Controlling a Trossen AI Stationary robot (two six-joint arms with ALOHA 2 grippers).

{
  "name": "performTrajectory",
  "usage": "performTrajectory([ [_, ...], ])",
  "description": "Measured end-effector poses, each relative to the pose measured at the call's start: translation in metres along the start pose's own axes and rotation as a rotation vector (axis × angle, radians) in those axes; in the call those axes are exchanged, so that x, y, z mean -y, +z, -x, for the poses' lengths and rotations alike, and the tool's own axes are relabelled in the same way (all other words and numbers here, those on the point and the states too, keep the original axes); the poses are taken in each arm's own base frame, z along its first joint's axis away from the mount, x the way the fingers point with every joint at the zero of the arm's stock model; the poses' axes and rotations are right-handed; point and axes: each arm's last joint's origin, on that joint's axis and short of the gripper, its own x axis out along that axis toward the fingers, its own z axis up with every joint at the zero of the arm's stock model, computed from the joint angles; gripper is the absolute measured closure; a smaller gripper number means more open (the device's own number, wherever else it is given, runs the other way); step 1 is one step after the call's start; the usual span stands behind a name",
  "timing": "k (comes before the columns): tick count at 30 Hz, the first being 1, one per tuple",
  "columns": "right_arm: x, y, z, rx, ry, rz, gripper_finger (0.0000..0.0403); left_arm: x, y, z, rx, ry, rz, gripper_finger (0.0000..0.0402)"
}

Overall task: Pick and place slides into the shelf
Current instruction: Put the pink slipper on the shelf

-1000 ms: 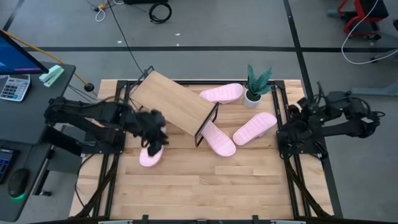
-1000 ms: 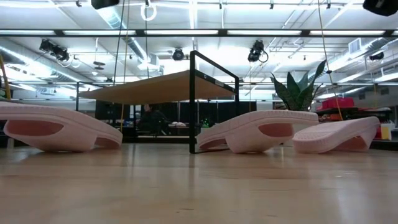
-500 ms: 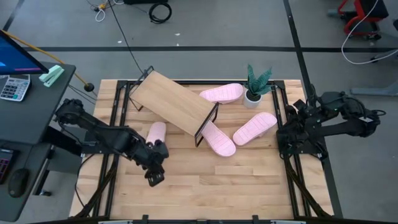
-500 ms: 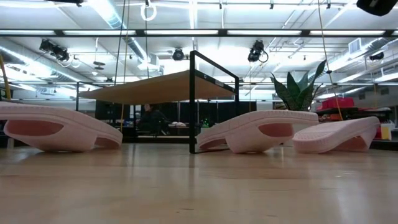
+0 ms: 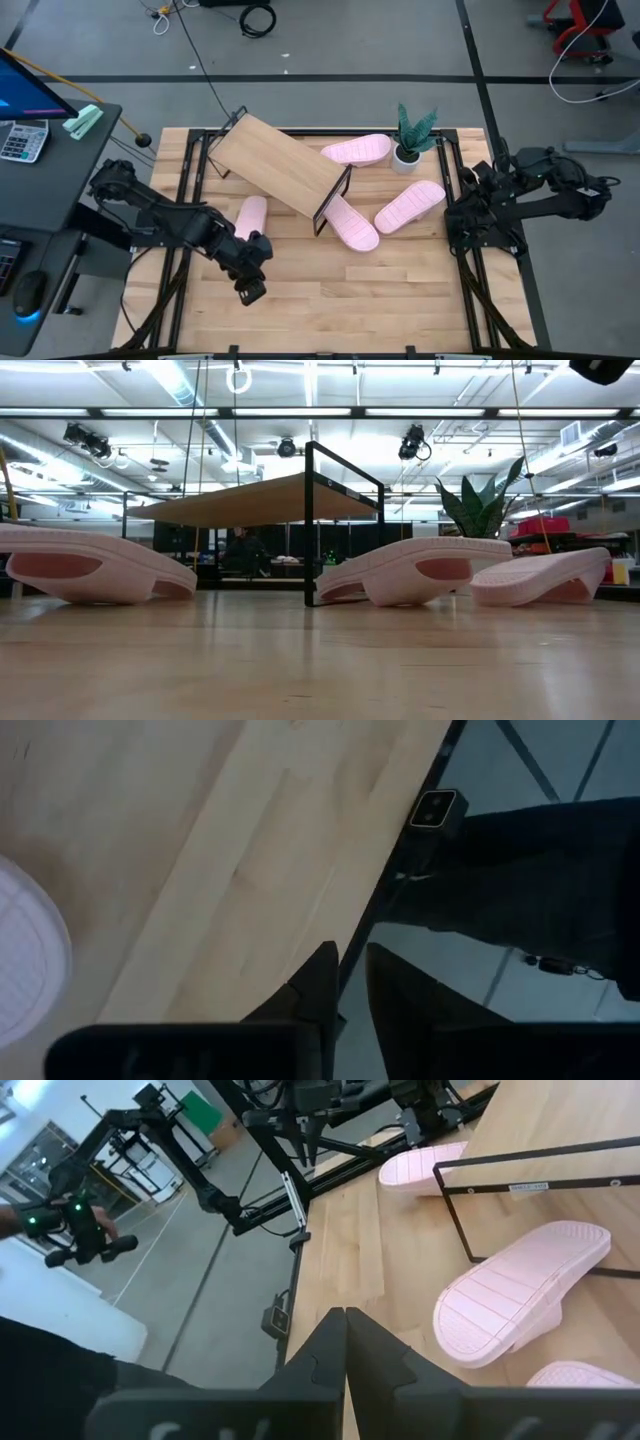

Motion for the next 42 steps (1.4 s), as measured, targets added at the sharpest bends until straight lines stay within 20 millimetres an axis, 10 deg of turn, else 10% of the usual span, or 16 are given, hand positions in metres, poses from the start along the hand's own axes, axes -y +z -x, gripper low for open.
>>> performTrajectory([
  [14, 0.009, 0.002, -0.030, -0.118, -0.064, -0.156, 0.0389, -0.007, 0.008, 0.001, 0.027, 0.033, 0.057, 0.0265],
  [27, 0.053, -0.048, -0.094, -0.184, -0.118, -0.477, 0.0309, -0.009, 0.010, 0.002, 0.112, 0.091, 0.095, 0.0210],
  [42, 0.024, -0.063, -0.155, -0.244, -0.056, 0.315, 0.0204, -0.016, 0.007, 0.002, 0.091, 0.166, 0.013, 0.0229],
])
